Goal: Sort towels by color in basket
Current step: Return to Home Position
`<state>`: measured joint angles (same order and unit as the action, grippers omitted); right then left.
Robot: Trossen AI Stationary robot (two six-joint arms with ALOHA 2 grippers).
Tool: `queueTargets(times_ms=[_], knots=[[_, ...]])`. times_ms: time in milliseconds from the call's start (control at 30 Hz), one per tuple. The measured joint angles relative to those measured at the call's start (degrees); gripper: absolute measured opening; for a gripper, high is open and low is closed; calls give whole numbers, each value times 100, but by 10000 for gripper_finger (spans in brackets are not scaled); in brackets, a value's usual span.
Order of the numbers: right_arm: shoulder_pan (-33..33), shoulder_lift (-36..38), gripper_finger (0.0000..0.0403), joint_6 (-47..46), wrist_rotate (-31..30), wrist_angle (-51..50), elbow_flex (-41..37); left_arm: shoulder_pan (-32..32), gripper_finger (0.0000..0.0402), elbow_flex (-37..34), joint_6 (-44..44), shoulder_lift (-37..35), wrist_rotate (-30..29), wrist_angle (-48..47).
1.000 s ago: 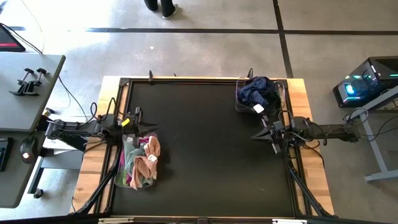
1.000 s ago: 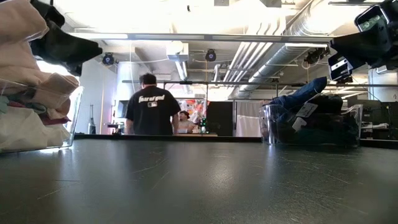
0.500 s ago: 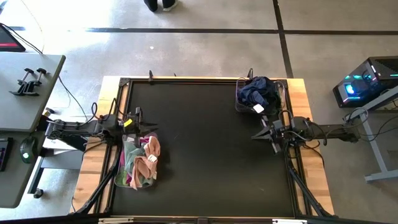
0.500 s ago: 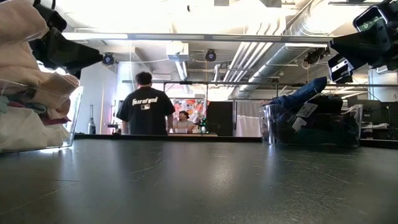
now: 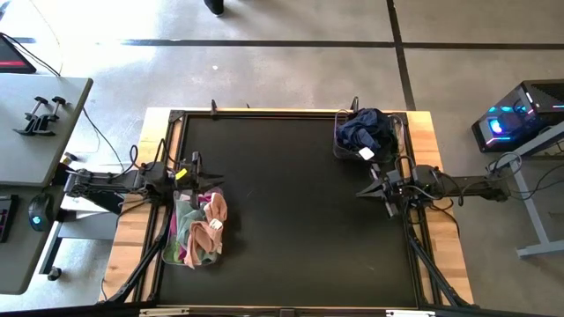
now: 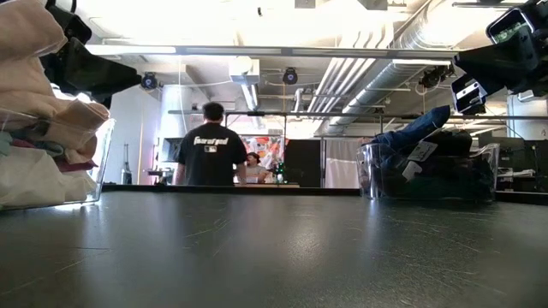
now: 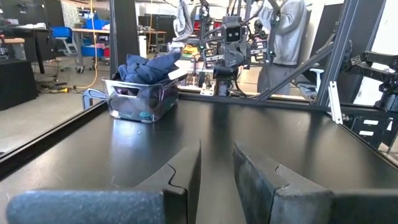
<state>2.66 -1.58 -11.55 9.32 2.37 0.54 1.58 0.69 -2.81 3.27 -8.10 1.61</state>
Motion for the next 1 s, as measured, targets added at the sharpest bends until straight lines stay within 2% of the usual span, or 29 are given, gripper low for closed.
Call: queueTargets(times_ms=[800, 1000], knots=[[-1, 0, 4, 48, -1, 0, -2, 0, 78, 4, 3, 0, 1, -7], [-2, 0, 4, 1719, -308, -37, -2, -17, 78, 4, 1842, 4, -58, -3]])
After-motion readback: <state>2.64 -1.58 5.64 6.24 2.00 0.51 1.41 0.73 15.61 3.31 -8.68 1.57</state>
